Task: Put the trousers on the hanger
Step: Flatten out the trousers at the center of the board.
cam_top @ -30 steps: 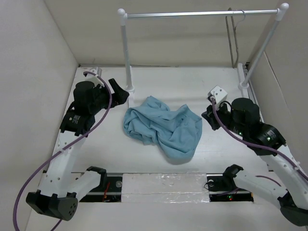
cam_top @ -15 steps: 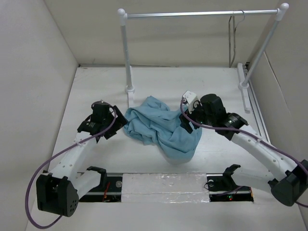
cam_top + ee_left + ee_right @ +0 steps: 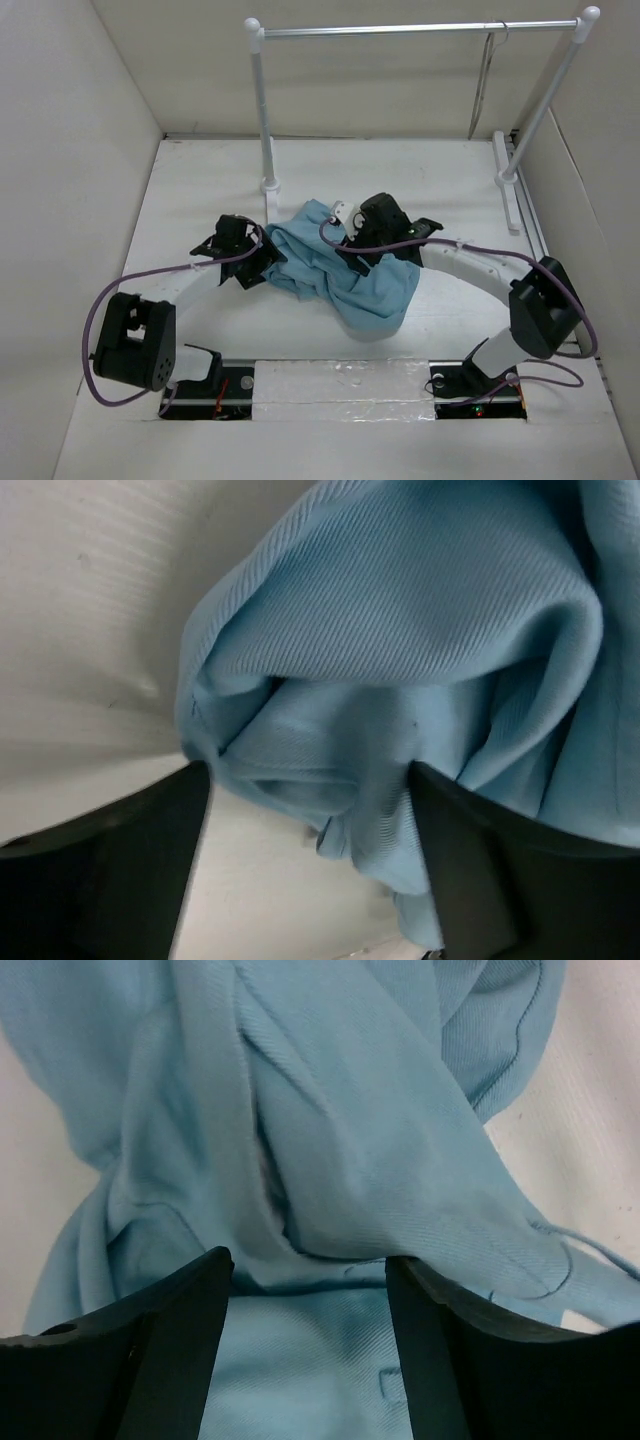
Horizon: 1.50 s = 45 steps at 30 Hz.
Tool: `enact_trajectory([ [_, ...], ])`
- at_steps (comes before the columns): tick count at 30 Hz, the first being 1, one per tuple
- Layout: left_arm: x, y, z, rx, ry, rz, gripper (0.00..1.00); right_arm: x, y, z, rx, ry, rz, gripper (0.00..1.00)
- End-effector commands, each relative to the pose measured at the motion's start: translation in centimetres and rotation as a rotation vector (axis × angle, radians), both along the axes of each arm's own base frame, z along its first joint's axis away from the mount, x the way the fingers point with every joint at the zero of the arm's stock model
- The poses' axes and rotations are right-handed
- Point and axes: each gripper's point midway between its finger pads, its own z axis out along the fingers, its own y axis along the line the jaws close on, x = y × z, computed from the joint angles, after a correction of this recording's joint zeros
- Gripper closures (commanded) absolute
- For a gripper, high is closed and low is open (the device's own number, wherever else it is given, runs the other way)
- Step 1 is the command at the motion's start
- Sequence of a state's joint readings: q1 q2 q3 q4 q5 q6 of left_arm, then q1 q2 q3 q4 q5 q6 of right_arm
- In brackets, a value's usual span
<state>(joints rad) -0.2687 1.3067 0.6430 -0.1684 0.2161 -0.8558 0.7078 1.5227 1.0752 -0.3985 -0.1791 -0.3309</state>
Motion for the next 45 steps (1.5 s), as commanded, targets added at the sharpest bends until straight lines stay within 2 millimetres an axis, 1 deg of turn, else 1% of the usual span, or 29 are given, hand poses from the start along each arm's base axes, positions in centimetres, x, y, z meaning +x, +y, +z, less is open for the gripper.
enact_trajectory([
  [1, 2.0, -0.9, 0.2, -0.037, -0.081, -0.010, 0.32, 3.2, 1.8, 2.7, 0.052, -0.131, -0.008, 0.34],
  [3, 2.4, -0.7, -0.6, -0.016, -0.076, -0.016, 0.56, 3.7, 2.0, 3.1, 0.067, -0.143, -0.029, 0.59],
  [4, 2.9, -0.2, -0.7, 0.017, -0.085, -0.001, 0.87, 3.9, 2.0, 3.6, 0.078, -0.156, -0.041, 0.88],
  [5, 3.5, -0.1, -0.4, 0.031, -0.101, 0.004, 1.00, 3.8, 2.0, 4.2, 0.093, -0.160, -0.057, 0.98],
  [7, 3.9, 1.1, -0.1, 0.080, -0.108, 0.026, 1.00, 3.1, 1.5, 6.0, 0.115, -0.193, -0.077, 1.00],
  [10, 4.9, 4.1, 3.7, 0.173, -0.202, 0.085, 1.00, 0.9, 0.2, 8.3, 0.119, -0.218, -0.093, 1.00],
  [11, 5.9, 5.0, 7.8, 0.204, -0.309, 0.114, 1.00, -0.2, -0.5, 11.2, 0.167, -0.255, -0.102, 1.00],
  [13, 5.3, 7.5, 11.0, 0.313, -0.360, 0.172, 1.00, -2.6, -1.4, 13.8, 0.188, -0.272, -0.089, 1.00],
  [14, 5.2, 8.2, 15.1, 0.333, -0.460, 0.190, 1.00, -4.1, -2.2, 16.8, 0.247, -0.305, -0.090, 1.00],
  [16, 4.1, 10.6, 18.2, 0.411, -0.507, 0.258, 1.00, -6.4, -3.7, 20.3, 0.269, -0.321, -0.099, 1.00],
  [17, 3.5, 11.1, 21.8, 0.412, -0.587, 0.282, 1.00, -7.4, -4.5, 22.4, 0.310, -0.334, -0.107, 1.00],
  [19, 2.1, 12.4, 23.9, 0.451, -0.612, 0.314, 1.00, -9.0, -5.9, 24.3, 0.311, -0.321, -0.113, 1.00],
  [20, 1.2, 12.7, 26.6, 0.440, -0.674, 0.337, 1.00, -9.5, -6.6, 28.2, 0.381, -0.360, -0.127, 1.00],
  [23, -0.4, 13.8, 29.6, 0.473, -0.719, 0.361, 1.00, -10.0, -8.2, 31.4, 0.383, -0.377, -0.167, 1.00],
  [25, -0.8, 14.1, 30.0, 0.505, -0.711, 0.351, 1.00, -9.2, -8.9, 33.2, 0.364, -0.407, -0.216, 1.00],
  [27, -0.3, 13.8, 29.4, 0.521, -0.685, 0.331, 1.00, -7.1, -9.5, 32.1, 0.287, -0.432, -0.267, 1.00],
  [28, -0.1, 13.5, 28.8, 0.514, -0.677, 0.316, 1.00, -5.6, -9.4, 30.6, 0.242, -0.427, -0.286, 1.00],
  [29, 0.5, 13.1, 27.1, 0.515, -0.640, 0.288, 1.00, -3.2, -11.3, 29.3, 0.191, -0.440, -0.357, 1.00],
  [31, 1.3, 11.2, 25.3, 0.451, -0.614, 0.221, 1.00, -0.2, -12.3, 25.4, 0.183, -0.408, -0.407, 1.00],
  [32, 1.8, 9.5, 22.4, 0.405, -0.552, 0.140, 0.86, 2.6, -15.1, 22.6, 0.182, -0.393, -0.506, 1.00],
  [33, 2.0, 9.4, 20.8, 0.411, -0.512, 0.133, 0.86, 3.7, -17.1, 23.5, 0.197, -0.429, -0.578, 1.00],
  [34, 1.9, 8.0, 19.2, 0.361, -0.472, 0.075, 0.63, 4.3, -17.7, 20.5, 0.196, -0.368, -0.586, 1.00],
  [35, 1.8, 7.7, 16.7, 0.359, -0.411, 0.044, 0.49, 5.2, -19.3, 19.3, 0.193, -0.354, -0.652, 1.00],
  [36, 1.6, 7.1, 15.8, 0.354, -0.392, 0.020, 0.23, 6.6, -22.2, 19.0, 0.180, -0.379, -0.748, 0.90],
  [37, 1.5, 6.9, 15.1, 0.359, -0.379, 0.001, 0.14, 7.2, -23.7, 18.2, 0.153, -0.379, -0.806, 0.57],
  [39, 1.5, 7.4, 14.5, 0.400, -0.365, -0.001, 0.01, 8.5, -26.1, 16.7, 0.092, -0.354, -0.894, 0.36],
  [41, 2.1, 8.3, 15.3, 0.448, -0.380, 0.023, 0.01, 8.8, -26.4, 17.2, 0.077, -0.329, -0.888, 0.29],
  [43, 2.3, 9.0, 15.4, 0.482, -0.373, 0.047, 0.01, 8.1, -23.3, 17.1, 0.088, -0.311, -0.787, 0.29],
  [45, 2.2, 9.1, 14.3, 0.475, -0.348, 0.070, 0.02, 5.7, -20.4, 15.9, 0.088, -0.285, -0.694, 0.44],
])
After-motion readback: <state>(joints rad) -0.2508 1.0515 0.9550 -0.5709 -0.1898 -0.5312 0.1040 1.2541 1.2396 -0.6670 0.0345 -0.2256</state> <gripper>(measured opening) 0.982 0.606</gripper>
